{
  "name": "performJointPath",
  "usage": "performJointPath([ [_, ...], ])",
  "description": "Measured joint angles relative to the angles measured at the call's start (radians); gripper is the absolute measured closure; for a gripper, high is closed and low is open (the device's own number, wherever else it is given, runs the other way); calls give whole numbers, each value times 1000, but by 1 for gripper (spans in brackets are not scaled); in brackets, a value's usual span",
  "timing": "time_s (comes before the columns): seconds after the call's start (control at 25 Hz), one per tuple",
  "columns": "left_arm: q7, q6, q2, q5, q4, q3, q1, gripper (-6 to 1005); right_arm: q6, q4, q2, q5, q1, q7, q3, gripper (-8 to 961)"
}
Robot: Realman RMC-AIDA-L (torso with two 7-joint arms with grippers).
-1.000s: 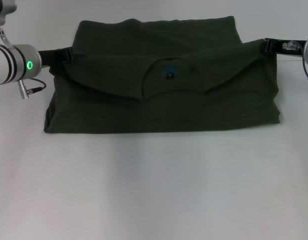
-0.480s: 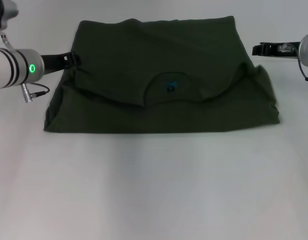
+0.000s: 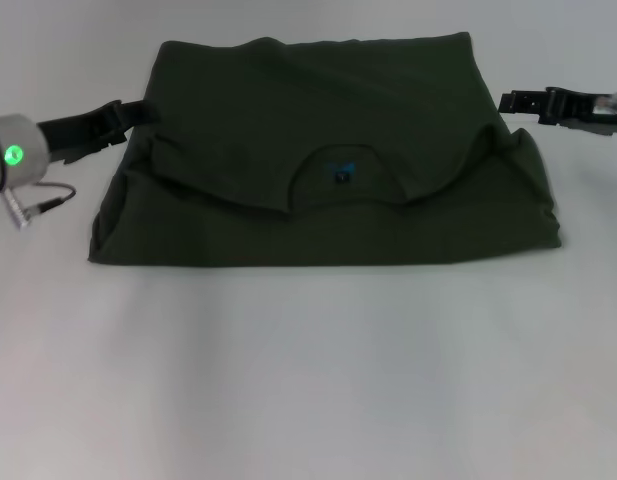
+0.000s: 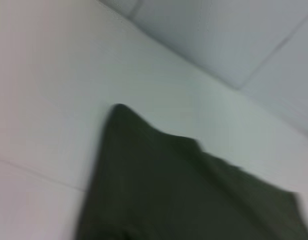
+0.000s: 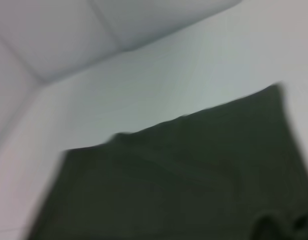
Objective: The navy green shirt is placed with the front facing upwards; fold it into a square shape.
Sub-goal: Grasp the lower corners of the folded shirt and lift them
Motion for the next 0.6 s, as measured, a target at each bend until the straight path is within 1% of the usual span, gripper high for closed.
performJointPath([
  [0.04,20,39,3,-48,7,-1,23,448,-66,-21,1,71,-41,-30,7,293],
  [0.12,54,133,16,-144,8,-11,68,405,-189,-29,-4,219,-112,-96,27,215],
  [0.24,72,230,21,-179,3,-52,111,377,-340,4,-11,345,-192,-172,72,178],
  [0.36,90,279,21,-175,-26,-75,137,349,-466,38,-12,392,-250,-216,126,142],
  [0.48,130,265,24,-157,-64,-86,147,352,-556,65,-12,398,-283,-242,168,117],
  [0.6,236,225,20,-148,-83,-92,156,354,-606,90,-11,398,-299,-269,197,117],
])
